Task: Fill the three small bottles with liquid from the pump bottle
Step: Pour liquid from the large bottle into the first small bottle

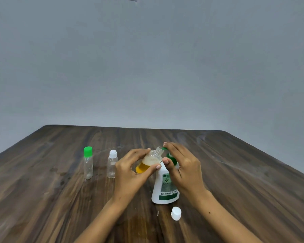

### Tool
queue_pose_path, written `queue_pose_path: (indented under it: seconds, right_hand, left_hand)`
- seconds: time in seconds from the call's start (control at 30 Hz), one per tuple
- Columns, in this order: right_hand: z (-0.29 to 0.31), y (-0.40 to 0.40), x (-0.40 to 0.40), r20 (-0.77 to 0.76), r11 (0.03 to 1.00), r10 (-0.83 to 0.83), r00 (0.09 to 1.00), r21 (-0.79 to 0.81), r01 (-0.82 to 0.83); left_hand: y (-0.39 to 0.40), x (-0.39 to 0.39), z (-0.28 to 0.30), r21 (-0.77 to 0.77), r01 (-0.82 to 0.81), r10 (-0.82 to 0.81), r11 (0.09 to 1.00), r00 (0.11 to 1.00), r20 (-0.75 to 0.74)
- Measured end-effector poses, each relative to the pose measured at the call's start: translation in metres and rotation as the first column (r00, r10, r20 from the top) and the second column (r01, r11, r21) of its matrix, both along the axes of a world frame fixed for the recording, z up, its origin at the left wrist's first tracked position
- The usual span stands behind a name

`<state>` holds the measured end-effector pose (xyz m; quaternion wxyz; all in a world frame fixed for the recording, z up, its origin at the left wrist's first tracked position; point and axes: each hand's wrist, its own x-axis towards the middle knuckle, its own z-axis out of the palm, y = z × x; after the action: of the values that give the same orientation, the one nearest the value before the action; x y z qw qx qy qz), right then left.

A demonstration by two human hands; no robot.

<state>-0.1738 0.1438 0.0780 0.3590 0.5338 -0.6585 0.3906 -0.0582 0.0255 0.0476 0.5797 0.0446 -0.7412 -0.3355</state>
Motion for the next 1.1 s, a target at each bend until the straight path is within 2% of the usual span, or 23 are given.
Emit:
queue_pose_path:
  seconds: [0.1,0.23,0.47,0.63,0.8,1.0,1.1]
  right_hand:
    - [-0.001,0.001,0.0,0.024,1.0,0.018,1.0,0.005,-0.018]
    - [0.01,0.003,-0.006,-0.039,1.0,0.013,0.999,0.021,-0.012]
    - [-0.001,0.003,-0.004,-0.007,0.999,0.031,1.0,0.02,-0.031]
    - [0.01,0.003,-0.008,-0.06,0.999,0.04,0.997,0.033,-0.038]
    - [-0.003,0.001,-0.005,0.006,0.999,0.038,0.999,0.01,-0.038]
    - [0.01,0.004,-0.012,-0.123,0.998,0.014,0.992,0.057,-0.007]
    - [0.005,0.005,-0.011,-0.111,0.999,0.01,0.994,0.052,-0.004]
  left_hand:
    - [0.0,0.0,0.0,-0.016,-0.008,0.008,1.0,1.0,-0.003]
    - [-0.001,-0.001,-0.001,-0.021,-0.021,0.021,1.0,1.0,-0.005]
    - [-0.003,-0.002,-0.002,-0.029,-0.02,0.02,0.999,1.0,0.01]
    - [-0.003,-0.002,-0.002,-0.031,-0.031,0.032,0.999,0.999,0.008]
    - [-0.003,-0.002,-0.002,-0.025,-0.02,0.02,0.999,1.0,0.006]
    - [-0.003,-0.002,-0.003,-0.022,-0.021,0.021,1.0,1.0,0.006]
    - [-0.004,-0.002,-0.003,-0.021,-0.013,0.013,1.0,1.0,0.006]
